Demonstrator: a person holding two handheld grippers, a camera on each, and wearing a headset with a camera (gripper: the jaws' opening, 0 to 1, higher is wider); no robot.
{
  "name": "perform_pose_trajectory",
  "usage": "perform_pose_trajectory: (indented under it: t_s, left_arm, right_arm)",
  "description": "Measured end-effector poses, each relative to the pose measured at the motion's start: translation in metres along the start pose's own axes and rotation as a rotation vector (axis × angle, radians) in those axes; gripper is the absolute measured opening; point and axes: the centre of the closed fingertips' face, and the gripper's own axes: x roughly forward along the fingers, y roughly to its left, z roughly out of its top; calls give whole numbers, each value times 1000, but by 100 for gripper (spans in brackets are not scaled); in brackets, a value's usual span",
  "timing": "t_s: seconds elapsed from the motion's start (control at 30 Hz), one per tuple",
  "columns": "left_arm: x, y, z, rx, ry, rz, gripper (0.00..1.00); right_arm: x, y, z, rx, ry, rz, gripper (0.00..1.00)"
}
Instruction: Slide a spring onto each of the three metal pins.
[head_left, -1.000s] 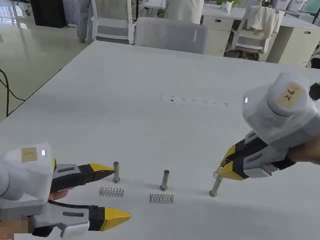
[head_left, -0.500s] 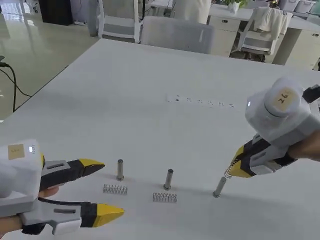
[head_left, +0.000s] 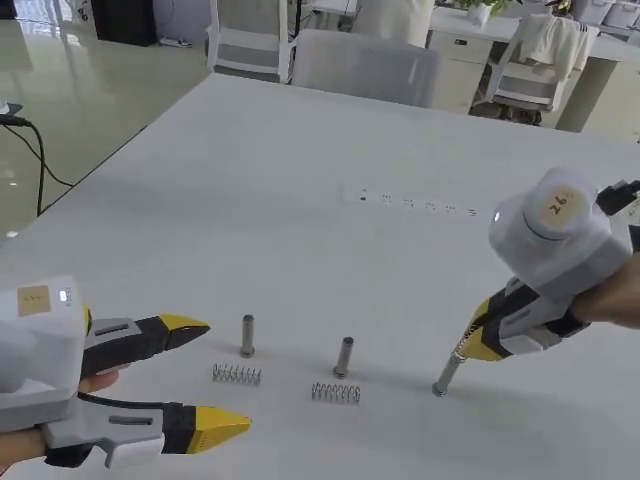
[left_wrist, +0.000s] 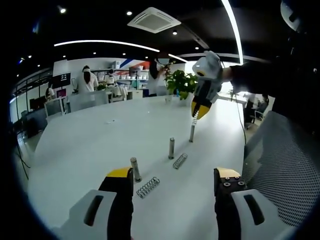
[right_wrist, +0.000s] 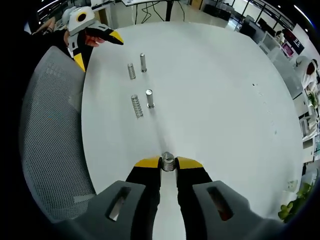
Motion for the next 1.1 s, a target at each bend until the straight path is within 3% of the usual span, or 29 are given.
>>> perform_pose_trajectory:
  t_s: [0.43,1.1]
  left_arm:
    - [-2,0,-2,0,5,3,62]
    - [-1,-1,-1,5,13,-1,62]
  right_arm:
    - [9,-1,-3,9,13,17,13]
    - [50,4,-18,4,41,26,13]
